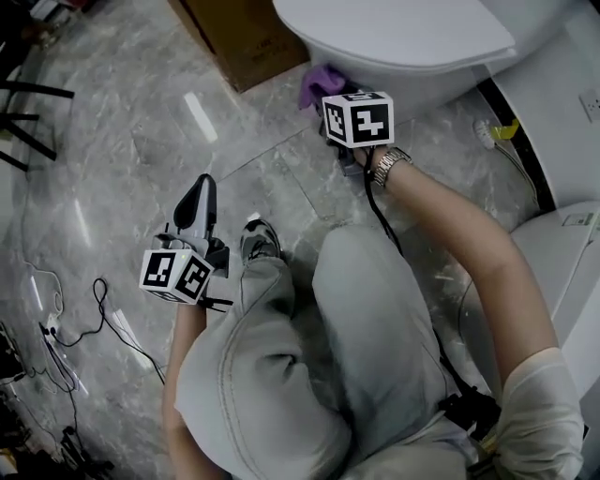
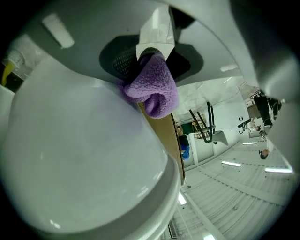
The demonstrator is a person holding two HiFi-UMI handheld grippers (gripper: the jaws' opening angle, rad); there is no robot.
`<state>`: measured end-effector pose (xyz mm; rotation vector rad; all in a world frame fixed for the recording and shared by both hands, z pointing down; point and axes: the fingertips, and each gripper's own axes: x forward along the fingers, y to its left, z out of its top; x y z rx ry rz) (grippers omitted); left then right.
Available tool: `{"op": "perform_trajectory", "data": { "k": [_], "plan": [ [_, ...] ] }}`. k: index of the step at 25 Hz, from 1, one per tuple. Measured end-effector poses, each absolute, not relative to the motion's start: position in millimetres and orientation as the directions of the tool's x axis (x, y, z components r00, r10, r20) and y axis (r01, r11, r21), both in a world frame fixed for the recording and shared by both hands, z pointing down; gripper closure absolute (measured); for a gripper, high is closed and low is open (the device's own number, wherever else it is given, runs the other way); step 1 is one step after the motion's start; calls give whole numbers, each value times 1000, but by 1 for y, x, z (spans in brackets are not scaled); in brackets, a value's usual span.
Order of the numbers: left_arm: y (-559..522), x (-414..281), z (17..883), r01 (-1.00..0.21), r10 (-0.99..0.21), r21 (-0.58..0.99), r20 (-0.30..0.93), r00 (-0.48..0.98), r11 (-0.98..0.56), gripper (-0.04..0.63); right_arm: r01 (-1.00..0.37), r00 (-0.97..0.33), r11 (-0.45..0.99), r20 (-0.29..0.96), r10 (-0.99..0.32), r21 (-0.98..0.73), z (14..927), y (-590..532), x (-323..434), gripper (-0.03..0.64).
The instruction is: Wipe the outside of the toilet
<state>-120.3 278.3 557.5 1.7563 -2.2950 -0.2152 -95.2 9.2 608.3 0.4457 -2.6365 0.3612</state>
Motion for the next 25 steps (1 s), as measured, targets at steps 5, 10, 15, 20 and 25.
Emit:
{"op": "perform_trajectory", "data": {
  "k": [5, 10, 15, 20, 25],
  "plan": [
    [298, -127, 546, -923, -945, 211, 130, -300, 322, 591, -331, -881, 914, 424, -210, -236, 577, 19, -90, 474],
    [316, -134, 534, -910, -936, 220, 126, -330, 350, 591, -275, -918, 924, 358, -171, -265, 540, 35, -87, 474],
    [314, -137, 534, -916, -947, 245, 133, -293, 318, 591, -263, -941, 918, 291, -175, -297, 525, 41, -86, 474],
    [291, -145, 542, -941, -974, 255, 105, -203, 223, 590, -288, -930, 927, 301, -211, -240, 556, 36, -93, 472],
    [267, -162, 559, -980, -986, 156, 126, -105, 124, 591, -382, -847, 879, 489, -209, -285, 644, 37, -123, 472]
  ]
}}
